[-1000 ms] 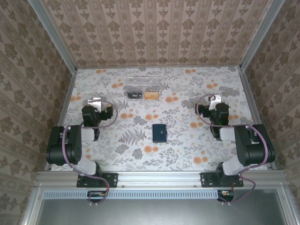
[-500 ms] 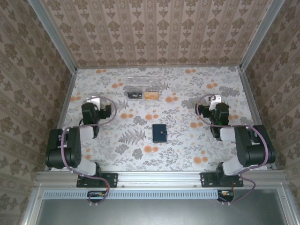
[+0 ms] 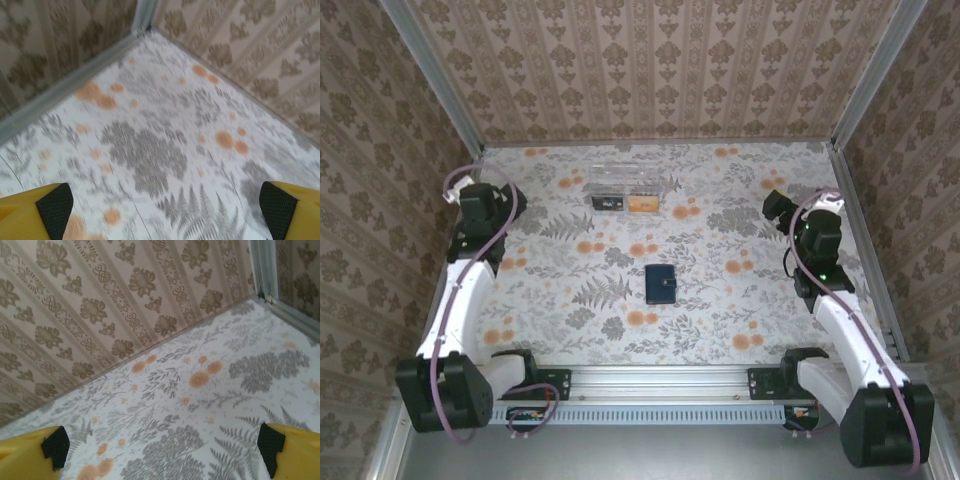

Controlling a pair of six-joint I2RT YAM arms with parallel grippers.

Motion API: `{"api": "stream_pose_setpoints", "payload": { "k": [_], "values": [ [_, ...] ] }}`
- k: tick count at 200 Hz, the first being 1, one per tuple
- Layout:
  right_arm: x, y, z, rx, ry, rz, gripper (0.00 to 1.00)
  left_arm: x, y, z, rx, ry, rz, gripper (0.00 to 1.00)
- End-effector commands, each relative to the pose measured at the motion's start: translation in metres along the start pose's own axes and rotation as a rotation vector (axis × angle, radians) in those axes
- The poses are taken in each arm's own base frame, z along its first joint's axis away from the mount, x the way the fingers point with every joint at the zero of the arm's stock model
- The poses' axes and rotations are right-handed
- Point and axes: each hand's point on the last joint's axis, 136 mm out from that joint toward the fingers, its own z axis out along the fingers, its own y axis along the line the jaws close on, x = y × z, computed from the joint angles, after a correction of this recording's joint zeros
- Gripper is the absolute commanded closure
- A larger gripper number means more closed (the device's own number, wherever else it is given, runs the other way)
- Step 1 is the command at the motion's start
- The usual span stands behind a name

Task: Take the credit cards out of the card holder

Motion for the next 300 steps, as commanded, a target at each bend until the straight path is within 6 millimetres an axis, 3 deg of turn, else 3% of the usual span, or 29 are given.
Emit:
{"api": "stream_pose_setpoints", "payload": {
  "k": [1, 17, 51, 80, 106, 123, 165, 191, 211, 219, 262, 300],
  "values": [
    [0.006, 0.010, -0.019, -0.022, 0.100, 0.104, 0.00, 0.050, -0.019, -0.022, 0.091, 0.147, -0.006, 0.00],
    [0.010, 0.026, -0.031, -0.076, 0.146, 0.082, 0.00, 0.080, -0.040, -0.039, 0.180, 0.184, 0.066, 0.00],
    [0.031, 0.055, -0.056, -0.092, 0.235, -0.059, 0.00, 0.144, -0.065, -0.067, 0.298, 0.222, 0.185, 0.00],
    [0.060, 0.083, -0.069, -0.163, 0.340, -0.152, 0.00, 0.185, -0.063, -0.081, 0.296, 0.252, 0.260, 0.00],
    [0.094, 0.106, -0.080, -0.169, 0.419, -0.332, 0.00, 0.208, -0.056, -0.092, 0.283, 0.255, 0.251, 0.00],
    [0.114, 0.122, -0.088, -0.168, 0.416, -0.452, 0.02, 0.211, -0.035, -0.091, 0.215, 0.207, 0.207, 0.00],
    [0.170, 0.162, -0.100, -0.167, 0.480, -0.686, 0.13, 0.221, -0.013, -0.100, 0.208, 0.269, 0.230, 0.00],
    [0.202, 0.175, -0.105, -0.167, 0.529, -0.808, 0.34, 0.218, 0.007, -0.101, 0.144, 0.269, 0.233, 0.00],
    [0.238, 0.176, -0.102, -0.153, 0.610, -0.878, 0.56, 0.217, 0.008, -0.104, 0.159, 0.273, 0.224, 0.00],
    [0.249, 0.176, -0.102, -0.150, 0.636, -0.891, 0.61, 0.218, 0.008, -0.104, 0.169, 0.275, 0.220, 0.00],
    [0.293, 0.170, -0.099, -0.124, 0.751, -0.937, 0.58, 0.222, 0.007, -0.105, 0.189, 0.294, 0.229, 0.00],
    [0.310, 0.169, -0.094, -0.096, 0.781, -0.995, 0.55, 0.227, 0.006, -0.104, 0.199, 0.302, 0.224, 0.00]
  ]
}}
